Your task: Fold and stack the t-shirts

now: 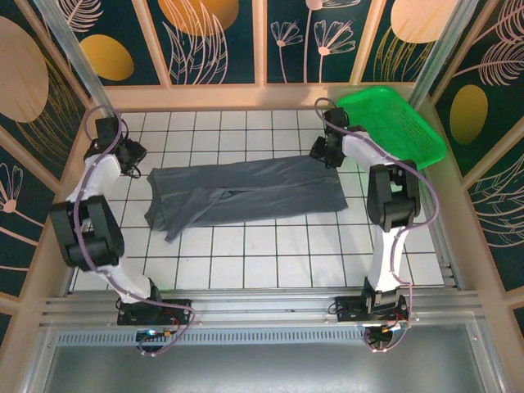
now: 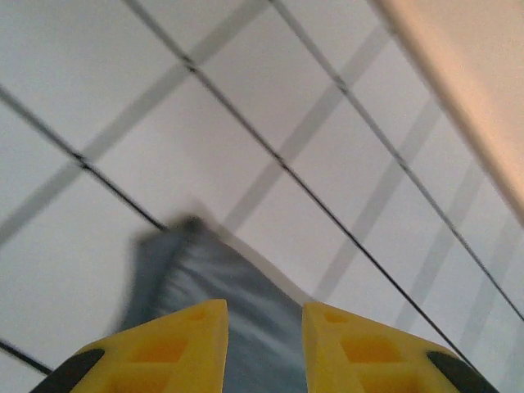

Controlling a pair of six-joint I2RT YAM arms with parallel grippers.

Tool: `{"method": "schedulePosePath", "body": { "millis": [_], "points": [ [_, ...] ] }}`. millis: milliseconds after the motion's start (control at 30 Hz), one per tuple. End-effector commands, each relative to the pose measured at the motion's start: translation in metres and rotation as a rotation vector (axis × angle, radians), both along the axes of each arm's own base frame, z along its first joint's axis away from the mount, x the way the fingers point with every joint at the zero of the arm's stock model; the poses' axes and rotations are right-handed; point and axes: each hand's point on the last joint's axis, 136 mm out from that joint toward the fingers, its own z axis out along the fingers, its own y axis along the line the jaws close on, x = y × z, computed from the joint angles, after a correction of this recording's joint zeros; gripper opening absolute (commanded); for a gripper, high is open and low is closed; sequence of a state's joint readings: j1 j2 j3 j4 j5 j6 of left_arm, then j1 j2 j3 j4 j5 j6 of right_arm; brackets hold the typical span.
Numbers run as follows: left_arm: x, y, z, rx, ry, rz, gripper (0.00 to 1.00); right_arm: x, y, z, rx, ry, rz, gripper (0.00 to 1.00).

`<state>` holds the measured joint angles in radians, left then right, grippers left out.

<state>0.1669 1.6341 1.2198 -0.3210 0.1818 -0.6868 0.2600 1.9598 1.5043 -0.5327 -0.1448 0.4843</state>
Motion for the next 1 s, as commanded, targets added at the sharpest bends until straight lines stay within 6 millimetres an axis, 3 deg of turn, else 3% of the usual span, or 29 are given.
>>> {"method": "schedulePosePath", "body": {
  "millis": [0,67,200,467,633,833,967],
  "points": [
    [-0.008,-0.078,-0.031,-0.121,-0.010,-0.330,0.32,-0.030,0.066,0.041,0.277,-0.080,0.236,0.54],
    [-0.013,-0.093,-0.046,-0.162,0.004,-0.394,0.33,-0.054,0.099,0.056,0.418,-0.077,0.350,0.55],
    [-0.015,-0.102,-0.074,-0.137,0.065,-0.450,0.33,-0.080,0.123,0.058,0.417,-0.047,0.412,0.58],
    [-0.030,-0.122,-0.113,-0.104,0.145,-0.534,0.34,-0.083,0.126,0.056,0.446,-0.032,0.367,0.59],
    [-0.038,-0.133,-0.122,-0.082,0.173,-0.559,0.35,-0.081,0.124,0.052,0.430,-0.023,0.360,0.58],
    [-0.043,-0.124,-0.131,-0.019,0.209,-0.529,0.35,-0.081,0.125,0.051,0.443,-0.021,0.357,0.59],
    [-0.043,-0.130,-0.129,-0.028,0.201,-0.547,0.34,-0.081,0.126,0.052,0.447,-0.023,0.361,0.59]
  ]
}}
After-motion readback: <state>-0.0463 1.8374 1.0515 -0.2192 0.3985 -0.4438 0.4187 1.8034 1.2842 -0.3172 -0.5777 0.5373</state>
